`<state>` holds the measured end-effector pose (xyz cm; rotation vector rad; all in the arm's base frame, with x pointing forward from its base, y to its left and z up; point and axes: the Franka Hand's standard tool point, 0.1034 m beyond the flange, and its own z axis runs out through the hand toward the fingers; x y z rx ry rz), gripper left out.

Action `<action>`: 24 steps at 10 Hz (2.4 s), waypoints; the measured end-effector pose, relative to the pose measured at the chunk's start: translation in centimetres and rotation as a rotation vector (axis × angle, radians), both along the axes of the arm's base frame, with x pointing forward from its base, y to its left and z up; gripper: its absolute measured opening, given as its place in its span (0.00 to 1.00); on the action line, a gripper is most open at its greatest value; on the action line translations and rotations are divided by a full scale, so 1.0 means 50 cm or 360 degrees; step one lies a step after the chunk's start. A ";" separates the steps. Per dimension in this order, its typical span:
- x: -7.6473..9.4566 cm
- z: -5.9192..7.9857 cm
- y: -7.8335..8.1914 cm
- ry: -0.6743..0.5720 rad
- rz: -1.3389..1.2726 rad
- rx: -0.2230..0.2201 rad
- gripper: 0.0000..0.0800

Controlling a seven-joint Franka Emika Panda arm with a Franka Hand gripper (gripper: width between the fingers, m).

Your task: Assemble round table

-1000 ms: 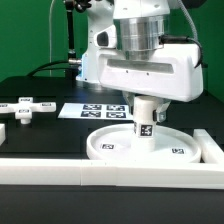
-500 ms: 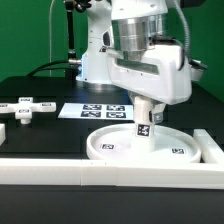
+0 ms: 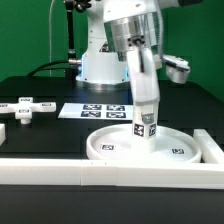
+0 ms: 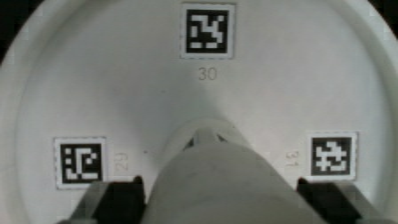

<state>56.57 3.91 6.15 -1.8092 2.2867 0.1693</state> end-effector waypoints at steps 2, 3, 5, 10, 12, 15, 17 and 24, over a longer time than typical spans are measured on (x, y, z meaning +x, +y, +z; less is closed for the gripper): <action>0.003 0.001 -0.001 0.0027 -0.0232 0.0051 0.51; 0.004 0.002 -0.003 0.0029 -0.0273 0.0068 0.51; 0.004 0.002 0.005 0.0035 -0.0188 0.0050 0.70; 0.013 0.008 0.024 -0.0060 0.0389 -0.0024 0.81; 0.011 0.007 0.025 -0.0111 0.0659 -0.0052 0.81; 0.011 0.011 0.026 -0.0177 0.1290 -0.0140 0.81; 0.004 0.012 0.030 -0.0208 0.1675 -0.0187 0.81; 0.006 0.011 0.020 -0.0376 0.2658 -0.0277 0.81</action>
Offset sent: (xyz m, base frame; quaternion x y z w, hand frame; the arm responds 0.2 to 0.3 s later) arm 0.0000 0.0000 0.0000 0.0000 0.0000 0.1296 0.9916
